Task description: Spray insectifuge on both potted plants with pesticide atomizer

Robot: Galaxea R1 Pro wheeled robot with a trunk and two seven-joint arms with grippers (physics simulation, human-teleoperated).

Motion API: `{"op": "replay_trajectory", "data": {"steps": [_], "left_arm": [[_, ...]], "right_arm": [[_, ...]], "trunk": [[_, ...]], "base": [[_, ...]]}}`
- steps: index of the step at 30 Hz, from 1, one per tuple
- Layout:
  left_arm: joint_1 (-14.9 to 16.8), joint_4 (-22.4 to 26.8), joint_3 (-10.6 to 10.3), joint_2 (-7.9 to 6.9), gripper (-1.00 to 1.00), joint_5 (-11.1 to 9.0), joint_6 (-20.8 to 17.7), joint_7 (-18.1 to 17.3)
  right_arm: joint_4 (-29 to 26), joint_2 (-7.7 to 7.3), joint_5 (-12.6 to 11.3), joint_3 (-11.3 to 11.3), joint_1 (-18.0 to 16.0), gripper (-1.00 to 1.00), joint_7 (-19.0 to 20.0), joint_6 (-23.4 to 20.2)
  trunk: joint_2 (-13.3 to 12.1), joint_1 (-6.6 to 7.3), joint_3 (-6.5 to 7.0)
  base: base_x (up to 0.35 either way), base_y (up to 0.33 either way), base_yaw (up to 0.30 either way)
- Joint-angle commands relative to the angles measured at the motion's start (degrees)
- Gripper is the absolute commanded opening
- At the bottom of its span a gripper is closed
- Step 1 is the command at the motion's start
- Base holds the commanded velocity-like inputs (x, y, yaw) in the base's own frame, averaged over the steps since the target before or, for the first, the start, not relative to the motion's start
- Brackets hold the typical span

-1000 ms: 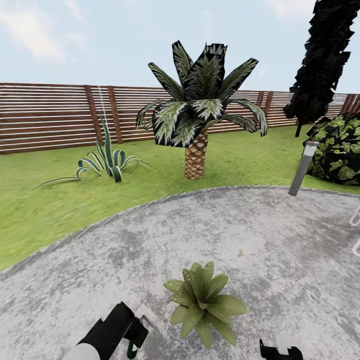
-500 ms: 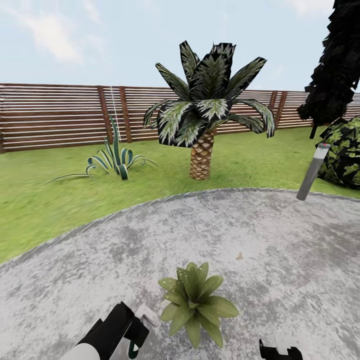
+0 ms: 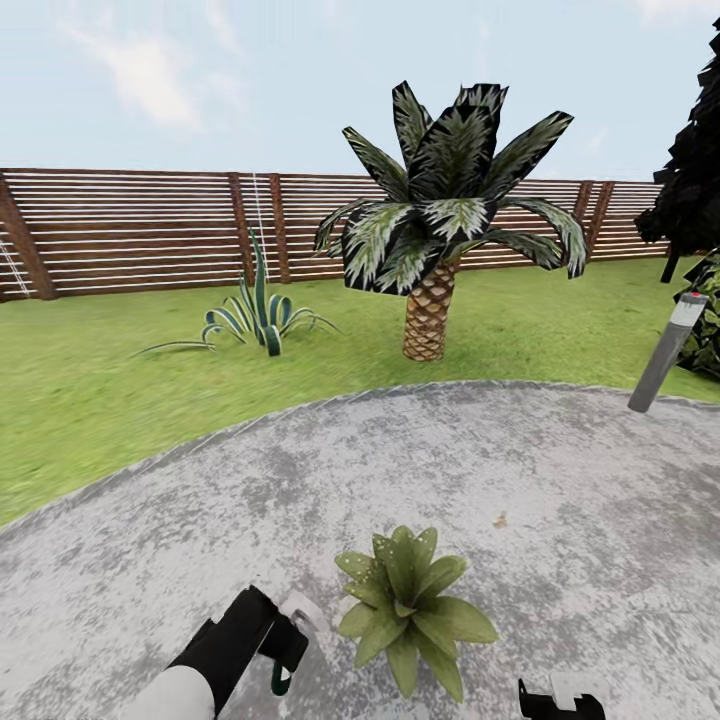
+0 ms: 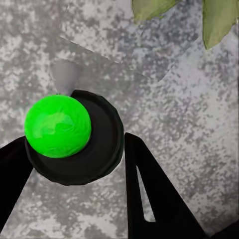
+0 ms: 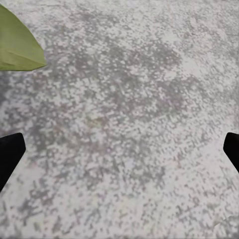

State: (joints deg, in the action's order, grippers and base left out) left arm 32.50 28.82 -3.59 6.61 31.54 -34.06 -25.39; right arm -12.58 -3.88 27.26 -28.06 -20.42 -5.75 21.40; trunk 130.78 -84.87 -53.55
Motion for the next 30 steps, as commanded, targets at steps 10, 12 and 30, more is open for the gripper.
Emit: {"op": "replay_trajectory", "data": {"steps": [10, 12, 30], "left_arm": [[1.73, -1.35, -4.83, -1.26, -1.00, 1.33, -4.69, -0.64], [1.59, -3.08, -4.84, -3.23, -1.00, 1.35, -4.28, -0.65], [1.59, -8.09, -4.11, -4.70, -1.00, 0.91, 4.11, -0.04]], "right_arm": [[0.10, 0.01, 0.63, -0.33, -0.06, 1.00, -0.22, 0.23], [0.10, -0.03, 0.67, -0.33, -0.05, 1.00, -0.22, 0.23], [0.11, -0.08, 0.69, -0.33, -0.07, 1.00, -0.09, 0.22]], "trunk": [[0.02, 0.01, -0.06], [0.02, 0.01, -0.06], [0.02, 0.01, -0.06]], "base": [[0.000, 0.000, 0.000], [0.000, 0.000, 0.000], [0.000, 0.000, 0.000]]}}
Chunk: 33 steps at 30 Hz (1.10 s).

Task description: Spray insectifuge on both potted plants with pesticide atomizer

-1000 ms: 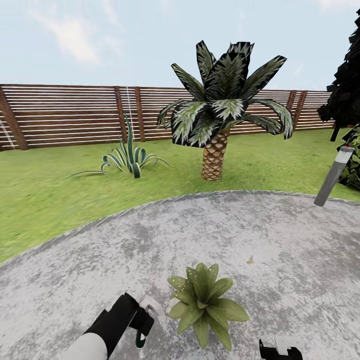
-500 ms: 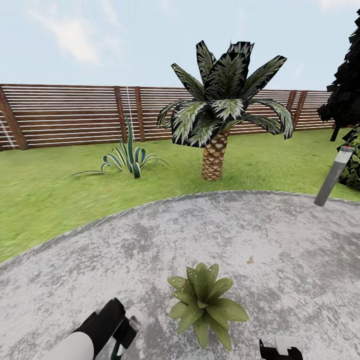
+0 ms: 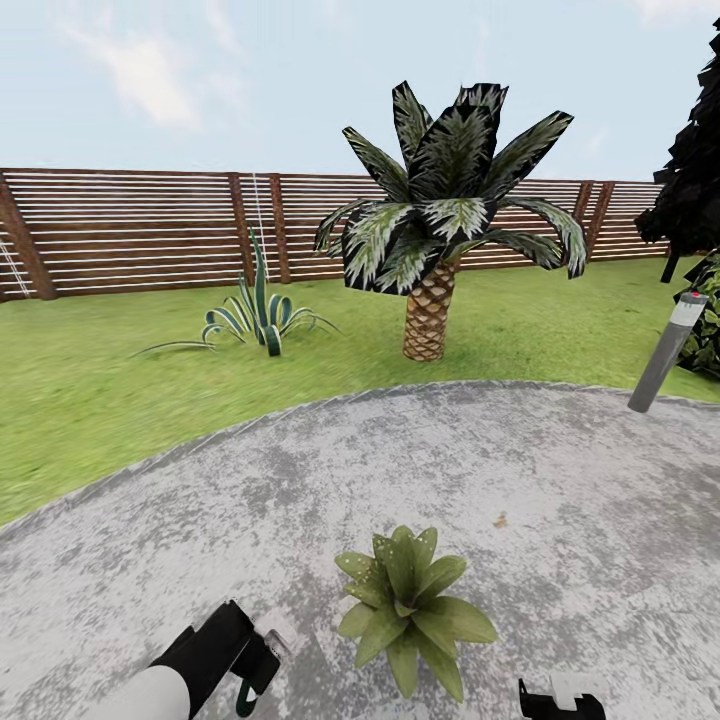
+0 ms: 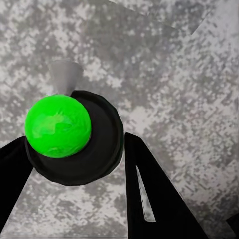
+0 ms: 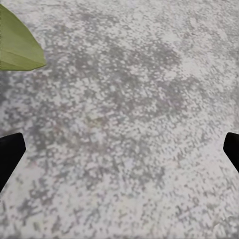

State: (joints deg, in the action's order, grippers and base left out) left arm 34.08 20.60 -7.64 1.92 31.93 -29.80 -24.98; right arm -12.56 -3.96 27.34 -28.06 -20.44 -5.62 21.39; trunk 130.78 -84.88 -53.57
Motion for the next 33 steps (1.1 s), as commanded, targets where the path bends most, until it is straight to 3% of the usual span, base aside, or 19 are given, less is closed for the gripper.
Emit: {"op": "replay_trajectory", "data": {"steps": [1, 6, 23, 28, 33], "left_arm": [[-0.11, -0.19, -0.08, -0.18, -1.00, 0.55, 0.37, -0.44], [-0.39, -2.62, 0.01, -0.53, -1.00, 0.64, 5.38, -0.32], [-0.34, -2.90, 0.14, 0.27, -1.00, -0.48, 5.64, -0.16], [-1.96, -4.90, 0.05, -0.09, -1.00, -0.19, 6.15, -0.16], [-2.47, -5.37, 0.05, -0.61, -1.00, -0.07, 6.40, 0.43]], "right_arm": [[0.09, 0.01, 0.61, -0.33, -0.05, 1.00, -0.21, 0.23], [0.01, -0.04, 0.61, -0.36, -0.04, 1.00, -0.33, 0.23], [-0.15, 0.01, 0.44, -0.48, -0.04, 1.00, -0.36, 0.23], [-0.23, -0.04, 0.31, -0.55, -0.04, 1.00, -0.42, 0.23], [-0.25, -1.30, 0.17, -0.64, -0.04, 1.00, -0.44, 1.29]], "trunk": [[0.02, 0.01, -0.05], [0.02, 0.01, -0.05], [0.02, 0.01, -0.05], [0.02, 0.01, -0.05], [0.02, 0.01, -0.05]], "base": [[0.000, 0.000, 0.000], [0.000, 0.000, 0.000], [0.138, 0.000, 0.000], [0.003, 0.000, 0.000], [0.000, 0.000, 0.000]]}}
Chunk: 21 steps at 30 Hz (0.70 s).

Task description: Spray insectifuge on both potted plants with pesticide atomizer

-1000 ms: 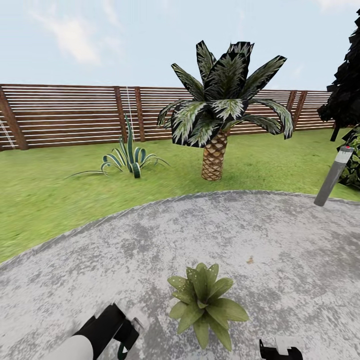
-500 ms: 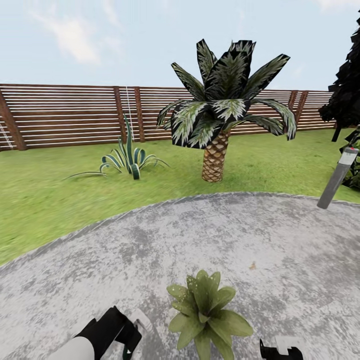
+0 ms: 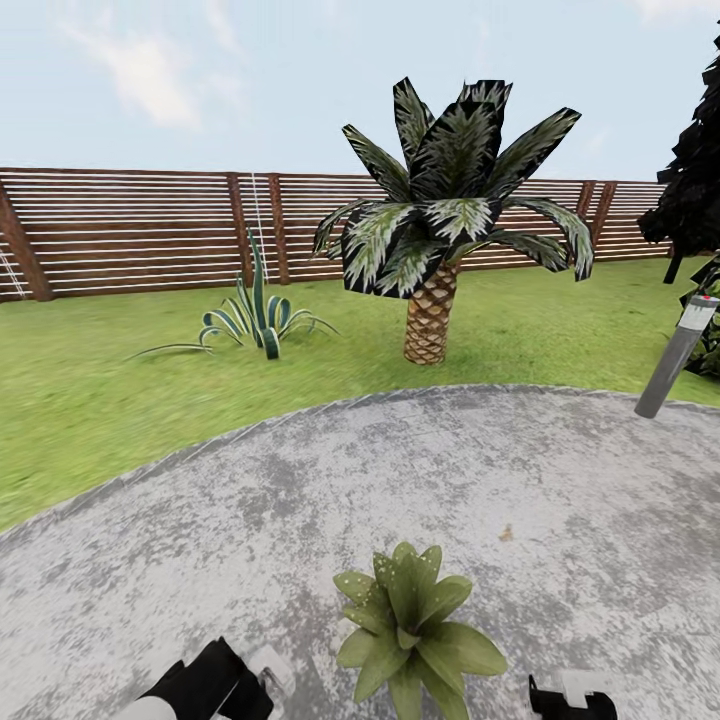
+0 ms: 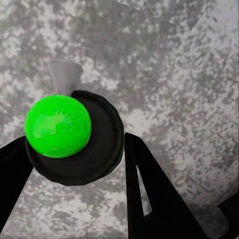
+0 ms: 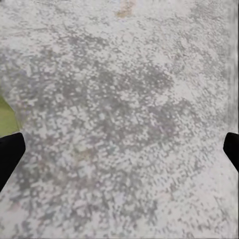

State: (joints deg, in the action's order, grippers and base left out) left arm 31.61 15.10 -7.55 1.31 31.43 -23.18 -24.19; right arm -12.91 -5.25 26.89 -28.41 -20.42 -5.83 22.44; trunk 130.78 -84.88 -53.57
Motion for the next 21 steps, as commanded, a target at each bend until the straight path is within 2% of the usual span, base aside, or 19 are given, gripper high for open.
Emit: {"op": "replay_trajectory", "data": {"steps": [1, 4, 5, 6, 11, 21], "left_arm": [[0.00, 0.16, -0.06, -0.03, -1.00, 0.42, -0.22, 0.13], [0.03, 0.73, -0.17, 0.19, -1.00, 0.36, -0.26, 2.55], [0.12, 1.30, -0.20, 0.54, -1.00, 0.32, -0.41, 3.02], [0.16, 1.36, -0.23, 0.70, -1.00, 0.29, -0.41, 3.03], [0.21, 2.89, -0.11, 0.89, -1.00, 0.09, -0.38, 3.02], [0.21, 4.49, 0.15, 0.98, -1.00, -0.14, -0.55, 3.09]], "right_arm": [[0.12, -0.45, 0.59, -0.31, -0.05, 1.00, -0.23, 0.83], [0.16, -1.40, 0.54, -1.02, -0.05, 1.00, -0.23, 2.66], [0.13, -1.57, 0.51, -3.92, -0.05, 1.00, -0.16, 3.17], [0.14, -1.54, 0.48, -4.14, -0.05, 1.00, -0.15, 3.19], [0.16, -1.51, 0.44, -4.36, -0.05, 1.00, -0.14, 3.22], [0.16, -1.43, 0.52, -4.29, -0.05, 1.00, -0.14, 3.14]], "trunk": [[0.02, 0.01, -0.05], [0.02, 0.01, -0.05], [0.02, 0.01, -0.05], [0.02, 0.01, -0.05], [0.02, 0.01, -0.12], [4.03, -2.19, -2.78]], "base": [[0.000, 0.000, 0.000], [0.000, 0.000, 0.000], [0.000, 0.000, 0.000], [0.000, 0.000, 0.000], [0.000, 0.000, 0.000], [0.000, 0.000, 0.000]]}}
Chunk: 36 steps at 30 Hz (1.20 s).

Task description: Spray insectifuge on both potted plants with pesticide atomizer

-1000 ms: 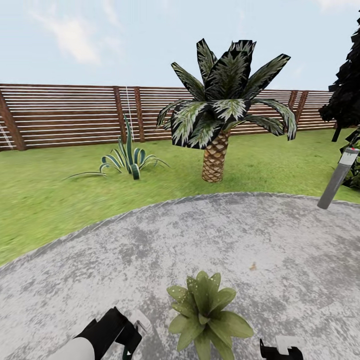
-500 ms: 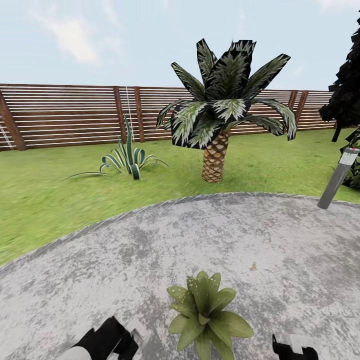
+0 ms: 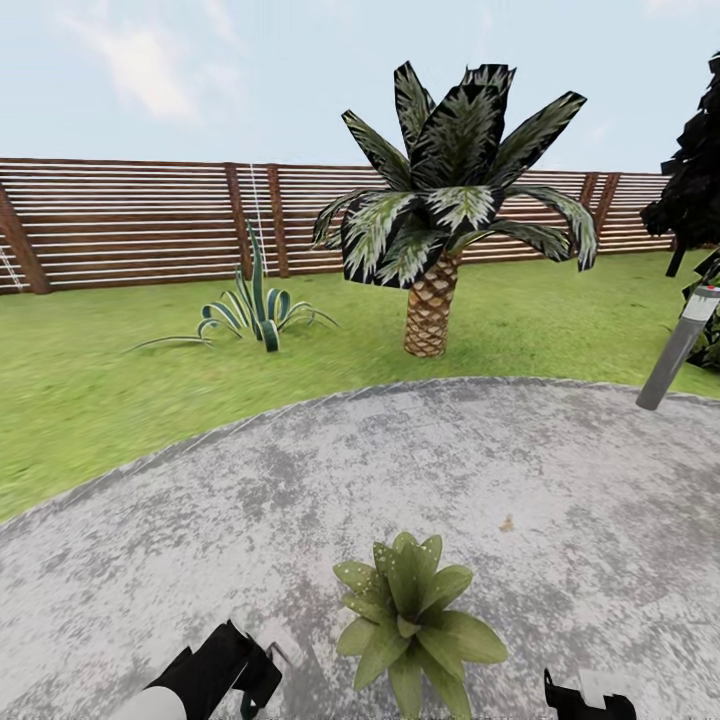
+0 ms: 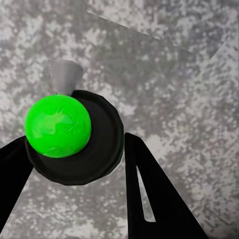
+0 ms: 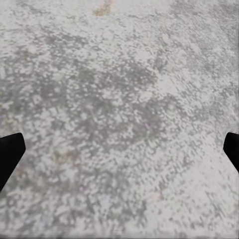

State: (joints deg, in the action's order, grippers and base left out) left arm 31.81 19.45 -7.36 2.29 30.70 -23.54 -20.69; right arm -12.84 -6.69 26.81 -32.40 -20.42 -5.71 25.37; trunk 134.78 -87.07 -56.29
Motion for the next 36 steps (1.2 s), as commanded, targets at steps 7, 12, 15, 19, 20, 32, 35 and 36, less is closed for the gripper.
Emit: {"op": "replay_trajectory", "data": {"steps": [7, 12, 15, 19, 20, 32, 35, 36], "left_arm": [[0.01, 0.07, 0.15, -0.08, -1.00, 0.59, -0.19, -0.40], [0.01, 0.14, 0.16, -0.14, -1.00, 0.59, -0.19, -0.37], [0.15, 1.29, -0.17, -0.03, -1.00, 0.59, -0.33, -0.34], [0.73, 5.64, -0.20, 0.00, -1.00, 0.66, -1.16, -0.40], [0.84, 5.96, -0.21, 0.00, -1.00, 0.69, -1.85, -0.43], [0.09, 1.95, -0.90, -1.07, -1.00, 1.43, -3.35, -0.67], [-0.03, 1.29, -0.97, -1.70, -1.00, 1.53, -3.24, -0.60], [-0.05, 1.19, -0.98, -1.74, -1.00, 1.51, -3.20, -0.60]], "right_arm": [[0.09, 0.01, 0.61, -0.29, -0.06, 1.00, -0.27, 0.21], [0.09, 0.01, 0.61, -0.29, -0.06, 1.00, -0.27, 0.21], [0.09, 0.01, 0.61, -0.29, -0.06, 1.00, -0.27, 0.21], [0.09, 0.01, 0.61, -0.31, -0.06, 1.00, -0.27, 0.21], [0.09, 0.01, 0.61, -0.30, -0.06, 1.00, -0.27, 0.21], [0.09, 0.01, 0.70, -0.29, -0.06, 1.00, -0.27, 0.21], [0.09, 0.01, 0.70, -0.29, -0.06, 1.00, -0.27, 0.23], [0.09, 0.01, 0.70, -0.29, -0.06, 1.00, -0.27, 0.22]], "trunk": [[2.85, -1.53, -1.95], [3.25, -1.75, -2.59], [3.25, -1.75, -2.79], [3.25, -1.75, -2.80], [3.25, -1.75, -2.80], [3.25, -1.75, -2.80], [3.25, -1.75, -2.80], [3.25, -1.75, -2.80]], "base": [[0.000, 0.000, 0.000], [0.000, 0.000, 0.000], [0.000, 0.000, 0.000], [0.000, 0.000, 0.000], [0.000, 0.000, 0.000], [0.000, 0.000, 0.000], [0.000, 0.000, 0.000], [0.000, 0.000, 0.000]]}}
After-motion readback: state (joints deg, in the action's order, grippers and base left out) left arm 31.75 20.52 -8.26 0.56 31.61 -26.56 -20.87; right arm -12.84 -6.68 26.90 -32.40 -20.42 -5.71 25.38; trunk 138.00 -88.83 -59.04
